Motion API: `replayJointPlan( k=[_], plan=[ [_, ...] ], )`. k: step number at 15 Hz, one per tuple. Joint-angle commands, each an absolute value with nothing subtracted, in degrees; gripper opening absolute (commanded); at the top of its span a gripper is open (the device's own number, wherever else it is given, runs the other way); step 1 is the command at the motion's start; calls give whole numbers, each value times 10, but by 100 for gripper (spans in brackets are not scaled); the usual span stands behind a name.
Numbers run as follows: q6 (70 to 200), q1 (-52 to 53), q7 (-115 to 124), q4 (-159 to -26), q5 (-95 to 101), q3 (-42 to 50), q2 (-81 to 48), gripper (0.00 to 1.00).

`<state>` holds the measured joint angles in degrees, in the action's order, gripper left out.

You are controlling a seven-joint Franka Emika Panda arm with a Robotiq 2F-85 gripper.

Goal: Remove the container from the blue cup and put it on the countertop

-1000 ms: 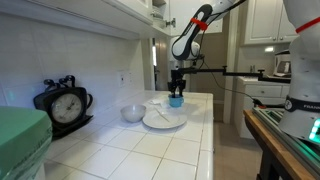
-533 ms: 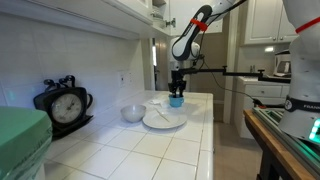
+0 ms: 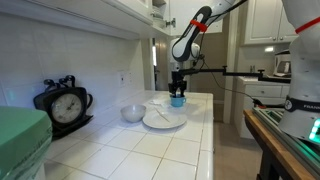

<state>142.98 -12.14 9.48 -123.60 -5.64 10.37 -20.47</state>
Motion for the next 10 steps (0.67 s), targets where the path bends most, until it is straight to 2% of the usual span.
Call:
replayJointPlan(
  k=[1, 2, 3, 6, 7, 9, 10],
  plan=[
    [1413, -121, 89, -1218, -59, 106, -217, 66],
    [1412, -121, 89, -1217, -59, 106, -217, 65],
    [1412, -121, 89, -1216, -59, 106, -218, 59],
    [1409, -120, 89, -1214, -58, 107, -221, 61],
    [1407, -120, 89, -1214, -58, 106, -221, 55],
    [1404, -120, 89, -1214, -57, 107, -225, 54],
    [1404, -120, 89, -1214, -57, 107, -227, 56]
  ],
)
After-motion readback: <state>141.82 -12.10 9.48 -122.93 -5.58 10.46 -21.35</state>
